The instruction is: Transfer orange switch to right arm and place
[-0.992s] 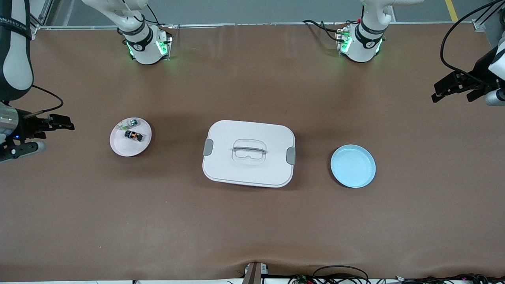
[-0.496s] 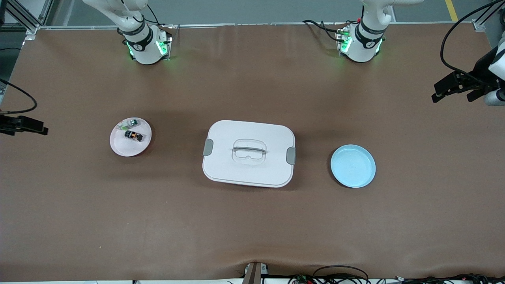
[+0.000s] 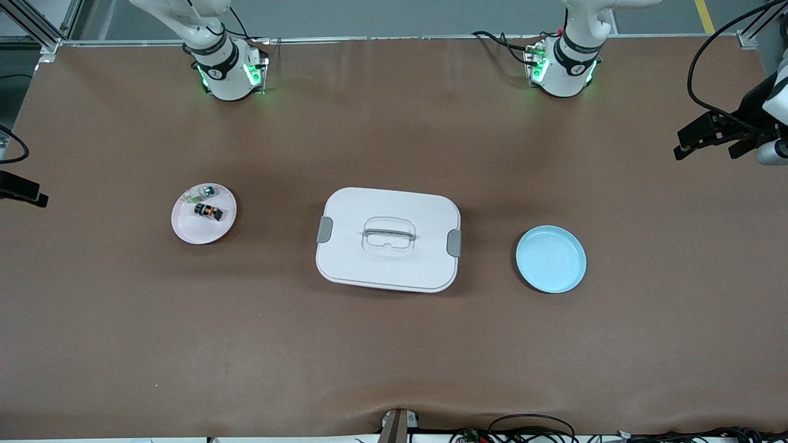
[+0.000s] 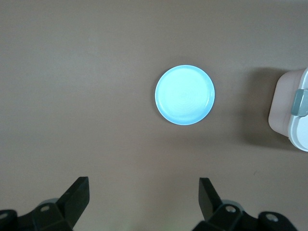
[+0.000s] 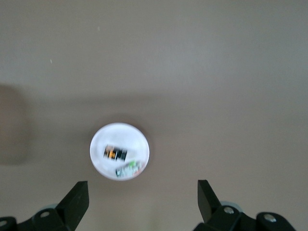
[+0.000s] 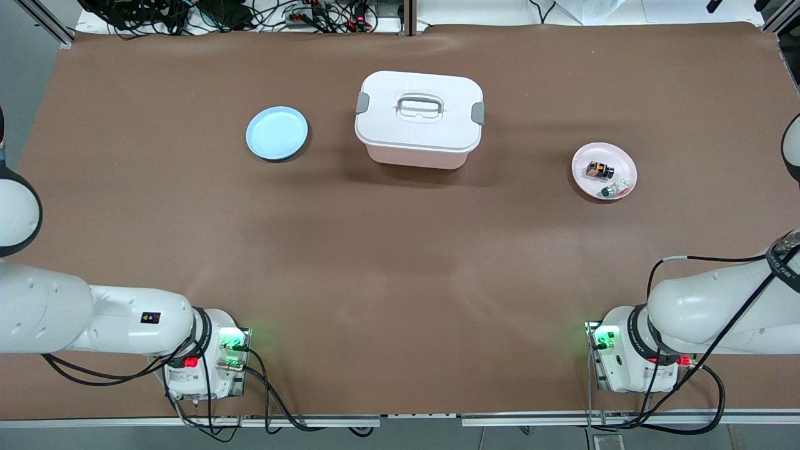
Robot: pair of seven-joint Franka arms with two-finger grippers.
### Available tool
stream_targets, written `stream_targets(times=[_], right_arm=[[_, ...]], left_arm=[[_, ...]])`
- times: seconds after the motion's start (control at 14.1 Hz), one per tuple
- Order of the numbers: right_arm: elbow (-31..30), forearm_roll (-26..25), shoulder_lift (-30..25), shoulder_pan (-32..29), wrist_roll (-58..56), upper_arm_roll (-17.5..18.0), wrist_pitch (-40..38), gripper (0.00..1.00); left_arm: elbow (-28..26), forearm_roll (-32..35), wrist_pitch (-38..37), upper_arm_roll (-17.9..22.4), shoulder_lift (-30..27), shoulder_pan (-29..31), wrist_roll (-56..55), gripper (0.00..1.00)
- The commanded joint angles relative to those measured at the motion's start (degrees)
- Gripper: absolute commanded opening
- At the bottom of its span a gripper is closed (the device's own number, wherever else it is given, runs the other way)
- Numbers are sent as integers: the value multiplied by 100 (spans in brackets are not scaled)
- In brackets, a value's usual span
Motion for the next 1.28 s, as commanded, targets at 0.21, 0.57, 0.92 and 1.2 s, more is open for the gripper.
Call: stream_targets(times=[0.21,0.57,0.92,1.2], right_arm=[[212,143,-160,-106,90,111,-398,100],[240,431,-335,-150,99,67,-469,100],[248,449,-415,-194,125,75,-750,100],[108,476,-608,-176,107,111,-891,100]], left_arm=[[119,67,-117,3,40,-2,-47,100],[119,67,-117,3,40,-2,-47,100],[119,67,-117,3,49,-2,-39,100],[110,67,-117,3,40,-2,-39,100]])
